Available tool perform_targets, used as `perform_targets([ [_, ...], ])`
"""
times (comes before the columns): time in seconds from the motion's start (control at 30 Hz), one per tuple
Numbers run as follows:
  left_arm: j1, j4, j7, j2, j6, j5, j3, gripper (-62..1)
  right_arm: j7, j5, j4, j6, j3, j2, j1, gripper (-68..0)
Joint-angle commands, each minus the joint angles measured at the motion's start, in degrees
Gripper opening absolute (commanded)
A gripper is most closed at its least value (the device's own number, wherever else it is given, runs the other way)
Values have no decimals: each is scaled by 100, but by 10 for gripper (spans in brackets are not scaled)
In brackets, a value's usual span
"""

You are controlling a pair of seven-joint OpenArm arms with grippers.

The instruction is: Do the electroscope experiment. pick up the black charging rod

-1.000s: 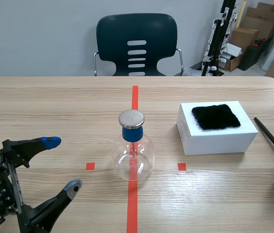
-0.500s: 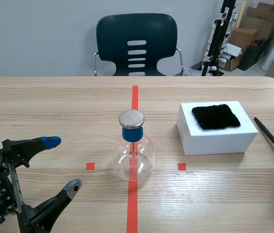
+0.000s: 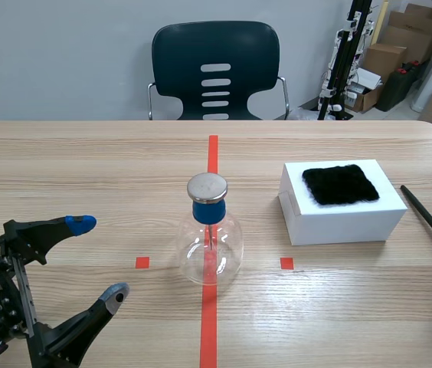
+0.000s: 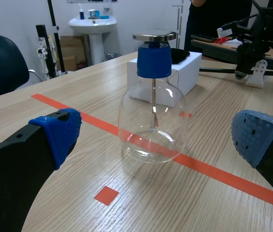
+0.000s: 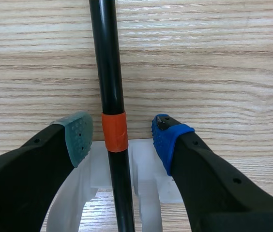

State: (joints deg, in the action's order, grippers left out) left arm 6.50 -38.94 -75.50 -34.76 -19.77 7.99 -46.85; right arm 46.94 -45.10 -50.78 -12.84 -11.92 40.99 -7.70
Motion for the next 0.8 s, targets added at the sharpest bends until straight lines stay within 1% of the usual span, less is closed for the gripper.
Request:
perform_targets([
  [0.0,-2,-72,-96,-17,-11,50,31,14,-20,-39,-114,-2,24,144,-55,-402],
  [0.07,-2,-72,-96,-17,-11,50,31,14,-20,-39,-125,-2,24,142,-55,-438],
  [0.2,-2,-72,-96,-17,-11,50,31,14,-20,-39,-125,-2,24,144,-52,-554],
  [0.33,-13,-72,-96,-17,-11,50,31,14,-20,-39,-125,-2,24,142,-52,-614],
  [0.43,-15,-72,-96,-17,-11,50,31,14,-17,-37,-125,-2,24,142,-52,-673],
  [0.77,-15,-72,-96,-17,-11,50,31,14,-35,-37,-190,-2,24,140,-55,-673],
])
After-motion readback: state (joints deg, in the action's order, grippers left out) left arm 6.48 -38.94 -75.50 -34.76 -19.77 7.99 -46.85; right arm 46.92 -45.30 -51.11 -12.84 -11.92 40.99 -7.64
